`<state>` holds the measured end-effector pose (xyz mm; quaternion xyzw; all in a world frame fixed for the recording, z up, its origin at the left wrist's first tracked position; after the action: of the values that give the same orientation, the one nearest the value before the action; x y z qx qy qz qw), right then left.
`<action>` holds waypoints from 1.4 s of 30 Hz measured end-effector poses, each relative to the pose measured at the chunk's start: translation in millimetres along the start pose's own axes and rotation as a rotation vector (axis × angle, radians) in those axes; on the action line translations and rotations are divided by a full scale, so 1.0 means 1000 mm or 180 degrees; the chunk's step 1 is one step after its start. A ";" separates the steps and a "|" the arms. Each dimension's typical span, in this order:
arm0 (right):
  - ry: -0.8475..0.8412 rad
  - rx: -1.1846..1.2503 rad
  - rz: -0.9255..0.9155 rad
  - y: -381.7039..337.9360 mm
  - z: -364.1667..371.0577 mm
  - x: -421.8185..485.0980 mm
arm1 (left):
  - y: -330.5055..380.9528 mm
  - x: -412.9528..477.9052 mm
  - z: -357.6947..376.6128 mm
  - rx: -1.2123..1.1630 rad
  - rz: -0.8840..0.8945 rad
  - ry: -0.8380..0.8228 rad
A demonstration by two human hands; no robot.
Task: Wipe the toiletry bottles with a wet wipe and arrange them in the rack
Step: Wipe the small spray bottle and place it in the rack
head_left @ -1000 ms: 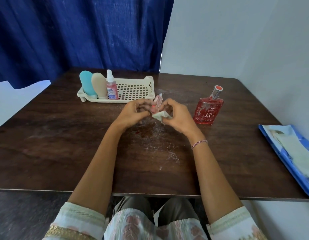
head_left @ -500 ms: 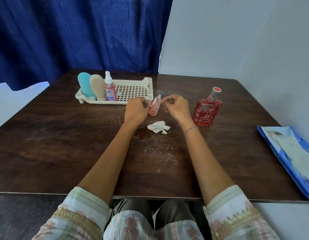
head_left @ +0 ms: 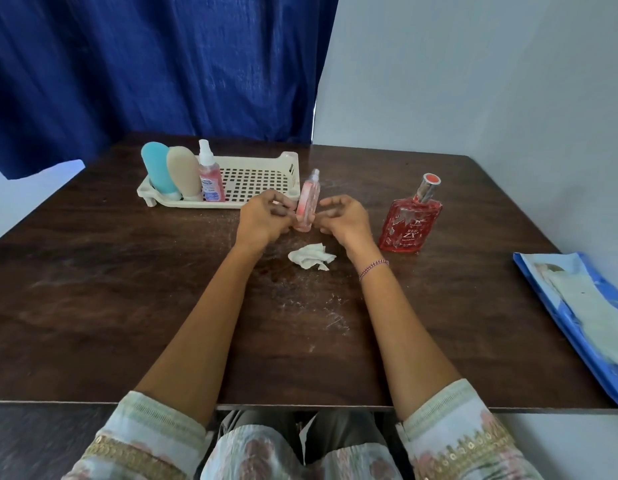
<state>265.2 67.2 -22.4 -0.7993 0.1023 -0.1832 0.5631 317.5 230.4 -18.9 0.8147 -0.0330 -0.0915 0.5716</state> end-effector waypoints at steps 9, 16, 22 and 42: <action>-0.0304 -0.0047 -0.0296 -0.015 0.010 -0.020 | 0.001 -0.022 -0.005 -0.0018 0.0159 -0.0303; -0.0401 -0.0344 -0.0500 -0.022 0.016 -0.032 | -0.001 -0.036 -0.007 0.0314 0.0402 -0.0217; -0.0529 -0.0707 -0.0757 -0.030 0.015 -0.035 | -0.005 -0.038 -0.005 0.0597 0.0420 -0.0172; -0.1379 -0.1980 -0.0947 -0.027 0.028 -0.050 | 0.072 -0.048 -0.021 -0.0245 0.1614 0.0040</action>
<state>229.6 119.1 -14.4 -0.9577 -0.0849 -0.0503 0.2703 278.3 232.3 60.3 0.7586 -0.2292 0.0587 0.6071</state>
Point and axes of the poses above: each hand's wrist, its own x-axis towards the middle knuckle, its own z-axis out of the palm, y = z × x, the point moved 10 cm from there along x, towards the middle knuckle, and after that the axes turned 11 degrees about -z, right-handed, at the moved point
